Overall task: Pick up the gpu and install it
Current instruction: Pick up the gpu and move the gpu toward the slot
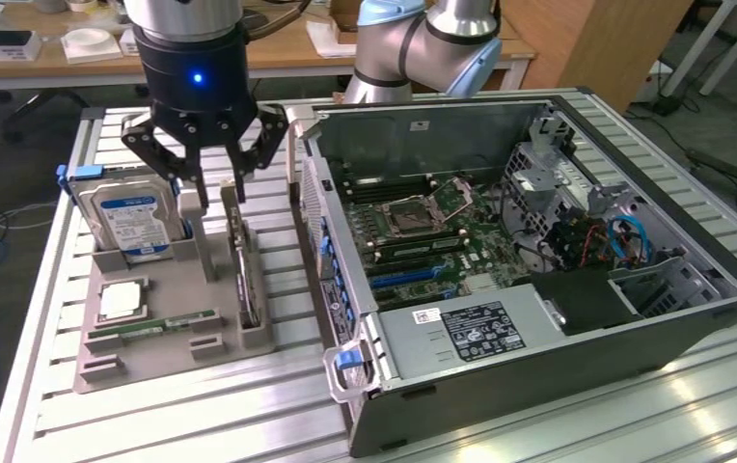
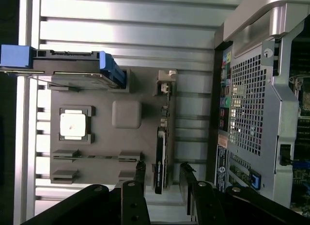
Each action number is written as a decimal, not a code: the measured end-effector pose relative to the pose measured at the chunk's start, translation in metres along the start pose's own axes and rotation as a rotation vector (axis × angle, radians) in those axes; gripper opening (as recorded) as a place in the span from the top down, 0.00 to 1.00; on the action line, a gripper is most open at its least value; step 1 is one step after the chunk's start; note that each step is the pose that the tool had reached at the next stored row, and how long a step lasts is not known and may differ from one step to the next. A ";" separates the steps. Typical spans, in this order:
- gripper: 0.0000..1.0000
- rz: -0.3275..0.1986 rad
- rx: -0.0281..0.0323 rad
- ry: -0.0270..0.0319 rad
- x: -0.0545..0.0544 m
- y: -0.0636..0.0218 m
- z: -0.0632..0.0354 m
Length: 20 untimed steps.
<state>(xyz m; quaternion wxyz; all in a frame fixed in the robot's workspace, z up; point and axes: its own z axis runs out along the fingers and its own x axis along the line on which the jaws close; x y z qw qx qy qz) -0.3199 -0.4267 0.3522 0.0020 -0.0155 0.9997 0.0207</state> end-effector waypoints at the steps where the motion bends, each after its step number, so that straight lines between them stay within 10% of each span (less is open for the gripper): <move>1: 0.58 0.000 0.0000 -0.0001 0.000 0.0000 0.0004; 20: 0.58 0.000 0.0000 -0.0001 0.000 -0.0004 0.0094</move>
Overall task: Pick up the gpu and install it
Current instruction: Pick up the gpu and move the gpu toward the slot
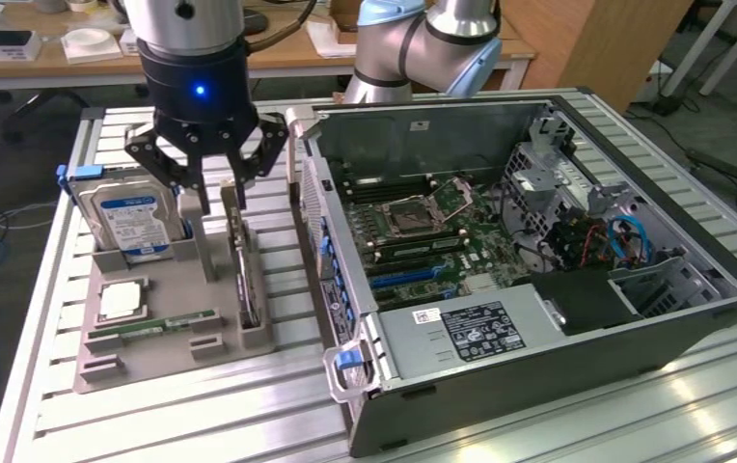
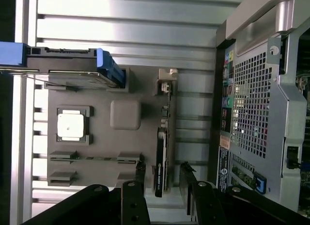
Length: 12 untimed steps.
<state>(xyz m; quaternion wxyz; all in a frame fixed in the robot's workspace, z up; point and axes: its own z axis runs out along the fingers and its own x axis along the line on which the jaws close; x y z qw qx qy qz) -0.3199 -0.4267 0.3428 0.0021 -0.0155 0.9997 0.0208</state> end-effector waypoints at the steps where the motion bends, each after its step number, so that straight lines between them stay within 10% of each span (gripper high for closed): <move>1: 0.58 0.000 0.0000 0.0000 0.000 0.0000 0.0007; 12: 0.58 0.000 0.0001 0.0001 0.000 -0.0007 0.0078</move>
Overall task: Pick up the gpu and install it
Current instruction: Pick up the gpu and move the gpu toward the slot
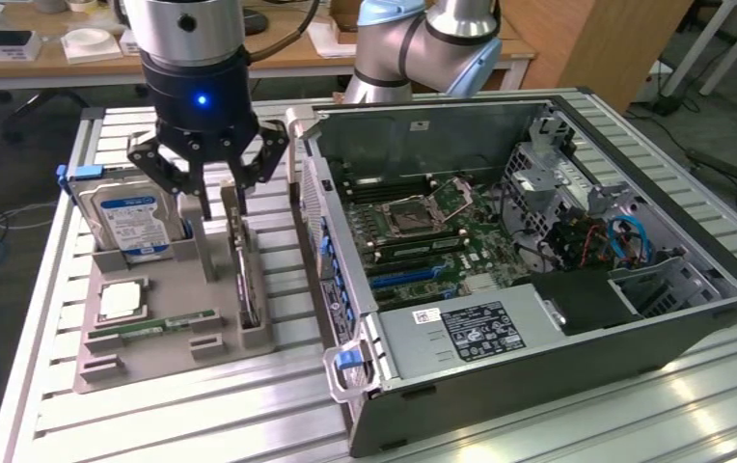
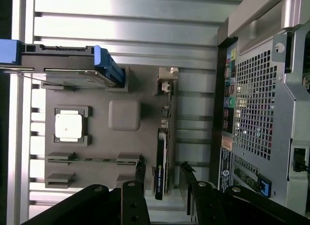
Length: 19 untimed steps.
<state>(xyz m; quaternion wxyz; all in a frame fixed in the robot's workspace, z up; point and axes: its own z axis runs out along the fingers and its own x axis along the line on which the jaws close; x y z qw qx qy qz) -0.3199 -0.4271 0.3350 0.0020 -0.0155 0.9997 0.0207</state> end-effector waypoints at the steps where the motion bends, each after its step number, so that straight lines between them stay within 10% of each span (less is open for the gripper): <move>1: 0.58 0.000 0.0001 0.0002 0.000 -0.0005 0.0007; 19: 0.58 0.000 0.0000 0.0002 0.000 -0.0049 0.0127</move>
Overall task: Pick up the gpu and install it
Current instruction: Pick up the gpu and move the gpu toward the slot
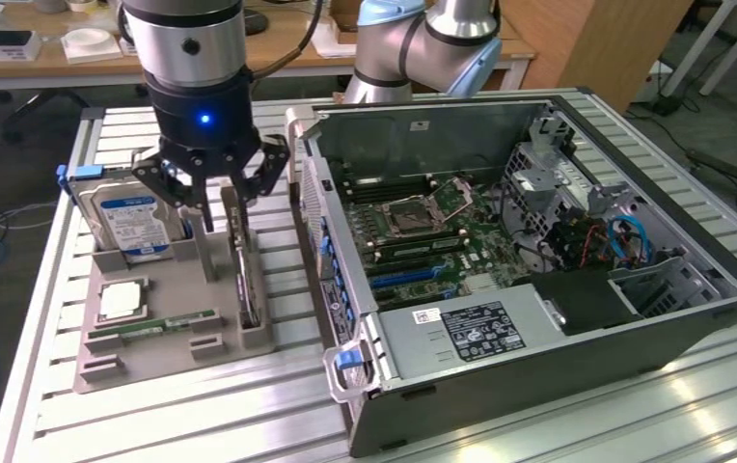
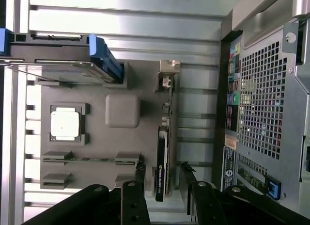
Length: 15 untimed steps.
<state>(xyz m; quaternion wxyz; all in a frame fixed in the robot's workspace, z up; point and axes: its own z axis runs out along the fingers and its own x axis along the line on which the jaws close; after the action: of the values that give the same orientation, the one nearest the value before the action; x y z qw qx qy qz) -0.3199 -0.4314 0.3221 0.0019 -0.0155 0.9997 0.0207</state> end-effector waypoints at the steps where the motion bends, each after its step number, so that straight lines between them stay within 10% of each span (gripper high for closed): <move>1: 0.58 0.000 0.0000 0.0000 0.000 0.0000 0.0005; 15: 0.58 0.000 0.0000 -0.0001 0.000 -0.0006 0.0090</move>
<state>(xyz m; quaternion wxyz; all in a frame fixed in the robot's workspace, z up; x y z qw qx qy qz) -0.3199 -0.4316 0.3131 0.0020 -0.0156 0.9997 0.0207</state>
